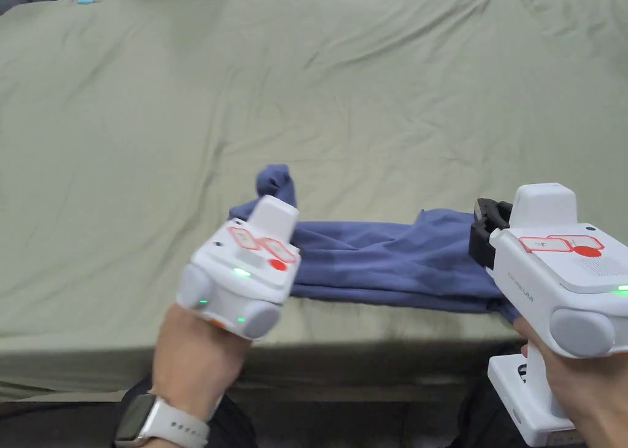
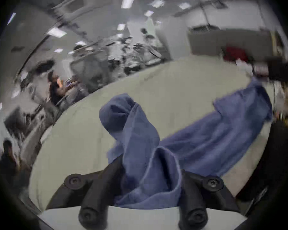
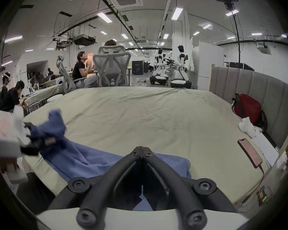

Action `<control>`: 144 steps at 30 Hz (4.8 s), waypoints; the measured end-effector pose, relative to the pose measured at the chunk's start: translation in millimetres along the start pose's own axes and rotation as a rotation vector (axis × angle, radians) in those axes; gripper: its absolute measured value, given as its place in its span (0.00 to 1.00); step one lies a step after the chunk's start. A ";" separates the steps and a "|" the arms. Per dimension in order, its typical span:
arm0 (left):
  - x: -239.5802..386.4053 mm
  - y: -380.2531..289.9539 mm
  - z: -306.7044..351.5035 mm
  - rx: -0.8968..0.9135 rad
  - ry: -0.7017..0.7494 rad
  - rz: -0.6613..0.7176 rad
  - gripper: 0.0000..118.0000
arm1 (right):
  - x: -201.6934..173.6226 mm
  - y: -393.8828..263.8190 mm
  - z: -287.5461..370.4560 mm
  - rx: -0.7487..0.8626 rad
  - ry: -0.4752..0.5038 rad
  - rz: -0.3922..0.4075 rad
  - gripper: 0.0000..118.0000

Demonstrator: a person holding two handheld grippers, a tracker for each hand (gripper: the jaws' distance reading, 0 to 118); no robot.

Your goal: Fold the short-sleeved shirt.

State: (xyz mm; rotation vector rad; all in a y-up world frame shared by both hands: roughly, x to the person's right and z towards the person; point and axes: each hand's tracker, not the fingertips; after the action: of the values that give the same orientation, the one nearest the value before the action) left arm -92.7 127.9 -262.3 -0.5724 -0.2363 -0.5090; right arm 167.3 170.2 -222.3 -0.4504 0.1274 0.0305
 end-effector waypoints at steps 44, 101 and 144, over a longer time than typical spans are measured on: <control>-87.0 -39.2 -1.5 0.082 -0.321 0.933 0.09 | -1.4 -20.1 3.0 -0.037 0.041 0.035 0.00; 22.2 59.3 -10.4 0.021 -0.387 0.655 0.26 | 44.5 -22.0 5.6 -0.081 0.037 0.023 0.00; -5.1 -28.6 -79.3 -0.062 -0.735 1.220 0.25 | 15.9 -34.4 -77.8 -0.300 0.170 -0.119 0.00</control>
State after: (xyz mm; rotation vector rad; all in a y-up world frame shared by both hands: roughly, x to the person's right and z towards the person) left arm -106.1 64.1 -316.0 -0.8289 -0.5057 0.9014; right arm 176.0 105.3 -279.0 -0.7593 0.2654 -0.1071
